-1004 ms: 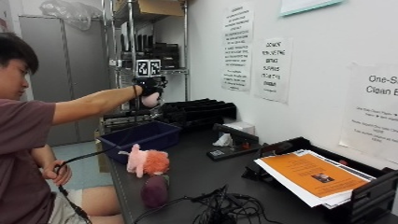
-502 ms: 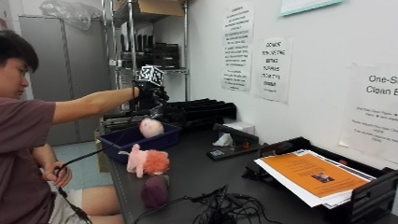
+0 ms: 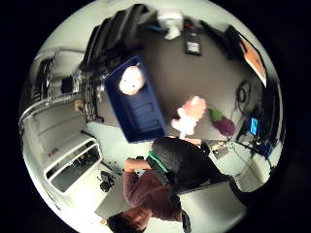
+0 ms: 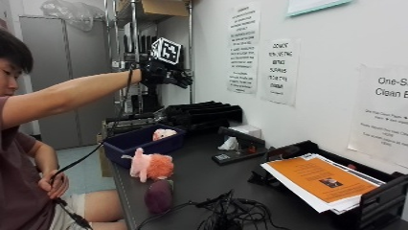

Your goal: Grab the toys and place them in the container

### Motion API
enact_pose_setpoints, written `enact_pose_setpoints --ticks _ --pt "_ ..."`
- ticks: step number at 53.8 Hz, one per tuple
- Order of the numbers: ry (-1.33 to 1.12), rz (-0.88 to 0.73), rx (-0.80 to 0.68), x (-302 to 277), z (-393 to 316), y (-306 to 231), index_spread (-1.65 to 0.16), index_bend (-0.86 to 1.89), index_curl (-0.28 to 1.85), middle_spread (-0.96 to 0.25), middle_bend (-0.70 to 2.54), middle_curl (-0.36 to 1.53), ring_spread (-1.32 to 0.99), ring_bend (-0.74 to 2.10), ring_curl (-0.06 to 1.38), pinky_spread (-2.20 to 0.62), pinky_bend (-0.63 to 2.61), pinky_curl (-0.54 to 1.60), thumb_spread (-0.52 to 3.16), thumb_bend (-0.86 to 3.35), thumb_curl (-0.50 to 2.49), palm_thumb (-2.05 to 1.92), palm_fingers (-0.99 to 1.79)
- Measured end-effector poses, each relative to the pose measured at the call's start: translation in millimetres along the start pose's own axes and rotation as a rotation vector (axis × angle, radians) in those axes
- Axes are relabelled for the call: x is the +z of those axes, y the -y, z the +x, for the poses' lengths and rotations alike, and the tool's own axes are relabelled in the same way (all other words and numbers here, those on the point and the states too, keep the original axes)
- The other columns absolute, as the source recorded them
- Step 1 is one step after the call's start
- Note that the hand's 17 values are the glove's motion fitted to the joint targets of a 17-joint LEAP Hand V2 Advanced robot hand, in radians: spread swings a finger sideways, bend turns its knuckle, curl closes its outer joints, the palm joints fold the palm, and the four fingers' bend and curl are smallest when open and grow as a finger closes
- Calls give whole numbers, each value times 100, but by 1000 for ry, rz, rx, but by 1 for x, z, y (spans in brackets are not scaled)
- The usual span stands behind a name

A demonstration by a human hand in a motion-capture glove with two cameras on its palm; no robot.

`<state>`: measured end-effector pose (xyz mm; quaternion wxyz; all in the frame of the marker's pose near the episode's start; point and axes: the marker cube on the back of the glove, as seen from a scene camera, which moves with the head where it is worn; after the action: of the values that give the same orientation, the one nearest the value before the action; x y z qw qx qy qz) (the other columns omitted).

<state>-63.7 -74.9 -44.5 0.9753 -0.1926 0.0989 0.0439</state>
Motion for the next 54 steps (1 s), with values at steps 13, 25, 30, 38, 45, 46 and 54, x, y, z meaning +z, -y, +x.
enact_pose_setpoints --ticks 13,25,30,38,45,46,54 --pt "35 -64 175 53 121 -44 -18 1 14 11 8 21 9 23 37 9 120 37 107 -3 39 -2 -39" --pt "153 25 54 146 179 -69 -17 3 11 10 11 19 7 25 39 8 114 35 108 -3 36 -1 -32" --pt "127 -22 -24 213 178 -63 -17 3 10 9 13 20 7 27 39 7 112 35 109 -2 36 0 -28" --pt "129 -170 -22 331 146 -40 -17 3 9 8 13 20 6 31 41 6 113 35 110 -2 35 0 -28" --pt "162 17 166 394 114 -15 -17 7 10 8 16 21 5 37 42 6 110 34 110 -3 35 -1 -18" --pt "129 84 198 397 116 -14 -17 7 10 7 20 23 5 40 43 6 107 33 110 -3 35 -1 -12" --pt "241 204 173 397 124 -6 -22 18 12 -9 62 37 -14 75 47 -6 85 24 117 1 36 9 62"
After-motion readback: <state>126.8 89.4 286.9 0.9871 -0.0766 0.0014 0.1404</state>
